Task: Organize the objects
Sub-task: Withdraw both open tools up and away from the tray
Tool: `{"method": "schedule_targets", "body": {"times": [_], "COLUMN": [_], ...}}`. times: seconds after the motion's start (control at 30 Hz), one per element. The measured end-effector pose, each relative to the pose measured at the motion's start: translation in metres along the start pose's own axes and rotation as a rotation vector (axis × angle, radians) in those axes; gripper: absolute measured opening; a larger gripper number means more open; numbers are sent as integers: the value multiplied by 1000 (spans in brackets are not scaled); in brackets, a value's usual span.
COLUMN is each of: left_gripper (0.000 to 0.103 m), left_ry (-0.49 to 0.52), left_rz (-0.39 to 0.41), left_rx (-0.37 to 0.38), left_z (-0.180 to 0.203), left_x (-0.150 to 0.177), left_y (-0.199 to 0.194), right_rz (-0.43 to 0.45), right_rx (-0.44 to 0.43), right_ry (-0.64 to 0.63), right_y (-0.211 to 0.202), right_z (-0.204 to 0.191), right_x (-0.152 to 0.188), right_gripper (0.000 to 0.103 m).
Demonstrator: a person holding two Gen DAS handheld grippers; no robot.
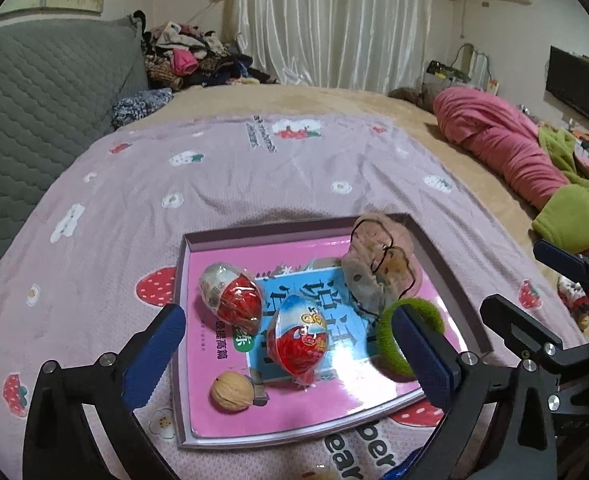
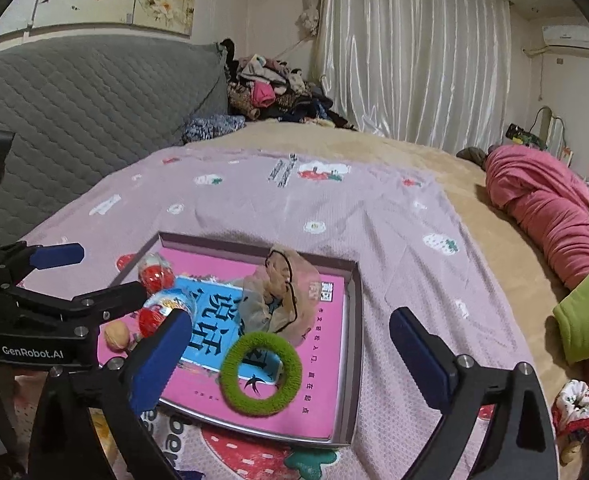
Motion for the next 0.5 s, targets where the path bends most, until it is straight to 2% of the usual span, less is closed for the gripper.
{"method": "schedule_targets", "body": {"times": [0.27,0.5], "left_gripper": [103,103], "left_ry": [-25,-83], "left_rz": [46,74], "left_rx": [-21,-48], "left_z": [-5,-12], "left_x": [0,12], "left_y": [-33,-75], "right_rz": [37,39], "right_rx": [7,10], "right_ry": [-4,33], "right_y": [-45,-84], "right_z": [-5,7], "right_x": [-7,-4], "right_gripper": [101,102]}}
Point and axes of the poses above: each gripper's, at about its wrist camera, not at the fingertips, and y roughly the way its jaws point, z to its right, x to its underside, the point moved 4 cm from there along y, roughly the way its jaws point, and after that the axes turned 10 degrees about x, right-handed, at the moved point
